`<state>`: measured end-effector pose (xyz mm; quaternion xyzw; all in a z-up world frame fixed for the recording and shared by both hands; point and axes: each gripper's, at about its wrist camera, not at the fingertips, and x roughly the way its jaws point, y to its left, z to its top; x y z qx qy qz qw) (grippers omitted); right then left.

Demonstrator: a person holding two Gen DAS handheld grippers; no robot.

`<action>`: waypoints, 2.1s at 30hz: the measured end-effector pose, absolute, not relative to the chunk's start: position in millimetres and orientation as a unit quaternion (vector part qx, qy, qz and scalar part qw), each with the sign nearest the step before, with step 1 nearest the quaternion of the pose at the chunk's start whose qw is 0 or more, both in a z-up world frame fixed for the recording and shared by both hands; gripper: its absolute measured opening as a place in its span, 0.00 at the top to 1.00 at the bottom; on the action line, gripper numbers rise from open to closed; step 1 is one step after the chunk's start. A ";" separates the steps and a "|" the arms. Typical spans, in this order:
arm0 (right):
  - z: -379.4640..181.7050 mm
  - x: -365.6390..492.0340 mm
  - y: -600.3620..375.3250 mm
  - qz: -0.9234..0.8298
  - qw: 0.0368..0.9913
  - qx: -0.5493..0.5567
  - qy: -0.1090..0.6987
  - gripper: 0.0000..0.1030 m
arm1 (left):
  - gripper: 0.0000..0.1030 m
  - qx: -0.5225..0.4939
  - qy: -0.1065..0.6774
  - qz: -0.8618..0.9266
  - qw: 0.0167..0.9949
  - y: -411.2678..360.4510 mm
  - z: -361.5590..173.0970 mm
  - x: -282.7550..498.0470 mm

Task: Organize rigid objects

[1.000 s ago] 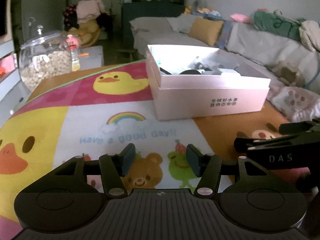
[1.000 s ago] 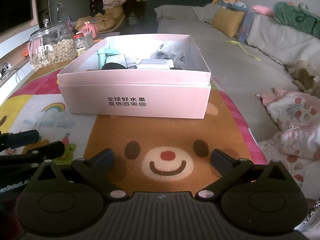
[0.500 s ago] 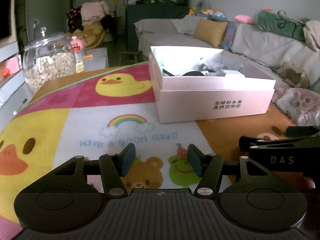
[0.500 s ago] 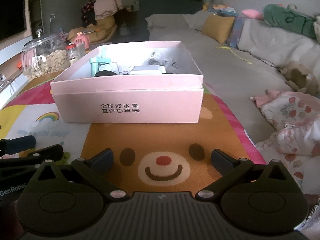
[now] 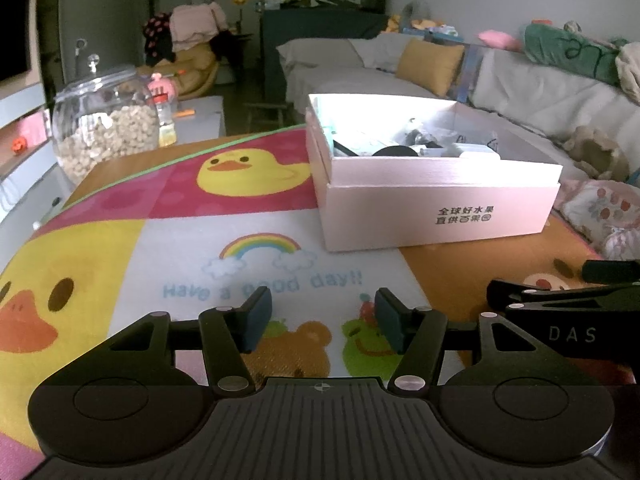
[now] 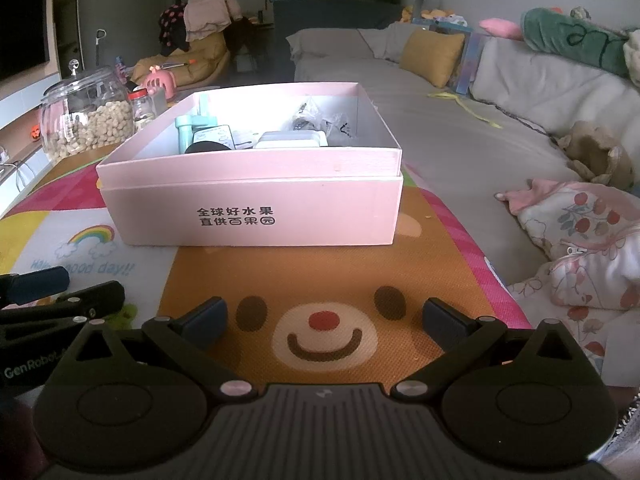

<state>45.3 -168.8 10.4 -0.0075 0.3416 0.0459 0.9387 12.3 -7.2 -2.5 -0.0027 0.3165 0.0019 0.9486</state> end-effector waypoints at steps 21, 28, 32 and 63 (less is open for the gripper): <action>9.7 44.9 -168.3 0.045 0.939 -0.010 0.341 0.00 | 0.39 -0.004 0.316 -0.001 0.949 -5.6 -2.2 11.6; 9.7 45.0 -168.3 0.045 0.939 -0.010 0.341 0.00 | 0.39 -0.004 0.316 0.000 0.949 -5.6 -2.2 11.5; 9.5 44.8 -168.2 0.045 0.939 -0.010 0.341 0.00 | 0.39 -0.004 0.316 0.000 0.949 -5.5 -2.3 11.6; 9.4 44.8 -168.2 0.045 0.939 -0.010 0.341 0.00 | 0.39 -0.002 0.316 0.000 0.949 -5.5 -2.3 11.9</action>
